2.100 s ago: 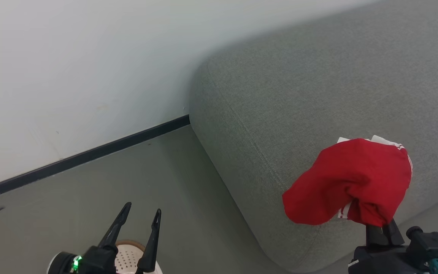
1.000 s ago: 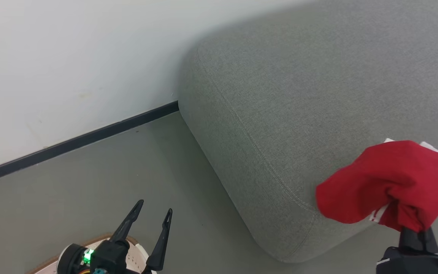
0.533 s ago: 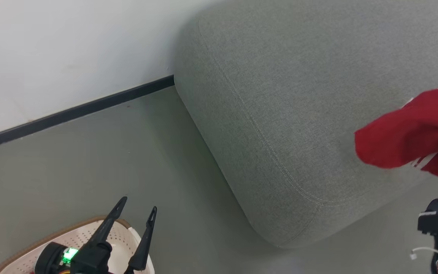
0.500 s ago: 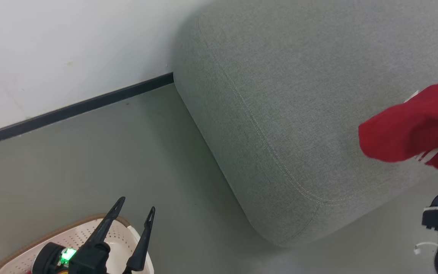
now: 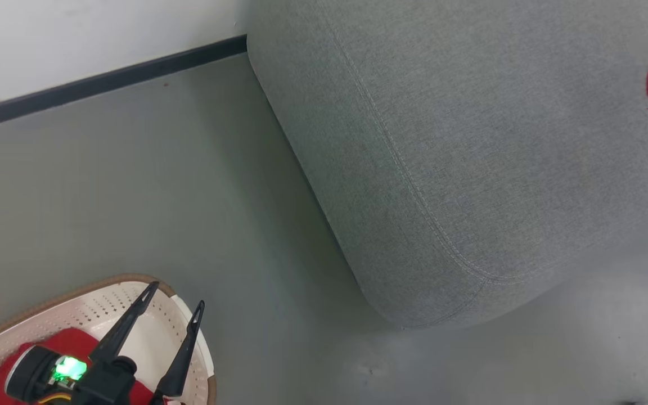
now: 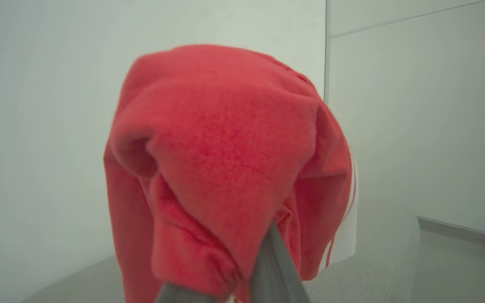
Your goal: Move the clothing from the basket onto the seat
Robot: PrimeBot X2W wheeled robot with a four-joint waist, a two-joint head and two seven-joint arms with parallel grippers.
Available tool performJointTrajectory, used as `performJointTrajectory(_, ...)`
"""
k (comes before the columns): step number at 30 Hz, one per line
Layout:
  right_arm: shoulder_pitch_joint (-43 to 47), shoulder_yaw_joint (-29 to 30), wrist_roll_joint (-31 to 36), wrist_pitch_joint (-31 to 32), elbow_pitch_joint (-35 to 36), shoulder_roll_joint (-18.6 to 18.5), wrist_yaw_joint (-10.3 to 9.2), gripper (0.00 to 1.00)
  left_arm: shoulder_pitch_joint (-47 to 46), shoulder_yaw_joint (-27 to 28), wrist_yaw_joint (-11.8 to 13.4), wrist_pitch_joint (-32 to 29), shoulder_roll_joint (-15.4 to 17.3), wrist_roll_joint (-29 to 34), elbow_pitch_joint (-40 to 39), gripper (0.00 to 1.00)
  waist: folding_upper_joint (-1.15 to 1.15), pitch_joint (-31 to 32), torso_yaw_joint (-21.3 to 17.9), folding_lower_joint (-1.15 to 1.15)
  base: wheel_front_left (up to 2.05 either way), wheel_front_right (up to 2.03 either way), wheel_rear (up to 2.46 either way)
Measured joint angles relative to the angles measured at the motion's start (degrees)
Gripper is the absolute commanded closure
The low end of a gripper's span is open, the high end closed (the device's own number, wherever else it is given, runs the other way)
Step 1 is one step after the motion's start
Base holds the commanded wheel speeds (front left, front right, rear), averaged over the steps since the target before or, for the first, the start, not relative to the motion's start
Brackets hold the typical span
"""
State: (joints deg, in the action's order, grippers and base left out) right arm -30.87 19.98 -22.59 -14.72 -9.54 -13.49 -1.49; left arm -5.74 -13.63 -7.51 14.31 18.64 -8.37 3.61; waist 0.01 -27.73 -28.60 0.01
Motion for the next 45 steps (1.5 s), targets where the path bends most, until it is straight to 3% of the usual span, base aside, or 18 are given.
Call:
performJointTrajectory(11,-11.16,0.14,-2.11,0.01,-10.67,-3.31,1.51,1.0,-1.57,-1.55,-0.01,-0.01,2.26,-0.02,-0.63,0.0,0.0,-5.05,2.3,0.0,0.0,0.0,0.0)
performJointTrajectory(21,-20.56,-1.89,-1.93,1.1,-24.06,-5.37,1.49,1.0,-3.63,-2.29,-0.03,0.0,3.0,-0.15,-0.82,0.0,0.0,-8.27,5.84,0.0,0.0,0.0,0.0)
performJointTrajectory(34,-23.08,-8.34,4.44,3.12,-36.57,-6.45,1.24,1.0,-4.49,-1.9,-0.03,0.0,3.05,-1.82,-0.66,0.0,0.0,-10.65,9.31,0.0,0.0,0.0,0.0)
performJointTrajectory(41,-25.29,-7.78,4.31,4.58,-41.64,-6.71,1.23,1.0,-4.49,-1.43,-0.03,0.0,3.04,-2.22,-0.49,0.0,-0.01,-10.95,9.52,0.0,0.0,0.0,0.0)
performJointTrajectory(42,-25.6,-7.71,4.31,4.57,-42.23,-6.9,1.23,0.91,-4.48,-1.35,-0.03,0.0,3.07,-2.23,-0.45,0.0,-0.01,-10.98,9.53,-0.01,0.0,0.0,0.0)
performJointTrajectory(43,-25.98,-7.61,4.3,4.57,-42.77,-7.01,1.23,0.56,-4.47,-1.35,-0.03,0.0,3.08,-2.23,-0.37,0.0,-0.01,-11.0,9.53,-0.01,0.0,0.0,0.0)
performJointTrajectory(44,-26.25,-7.57,4.3,4.56,-43.08,-7.04,1.23,0.0,-4.46,-1.36,-0.03,0.0,3.09,-2.23,-0.31,0.0,-0.01,-11.02,9.52,0.0,0.0,0.0,0.0)
performJointTrajectory(45,-26.44,-7.57,4.28,4.55,-43.39,-7.03,1.23,0.0,-4.46,-1.37,-0.03,0.0,3.11,-2.23,-0.26,0.0,0.0,-11.03,9.5,0.0,0.0,0.0,0.0)
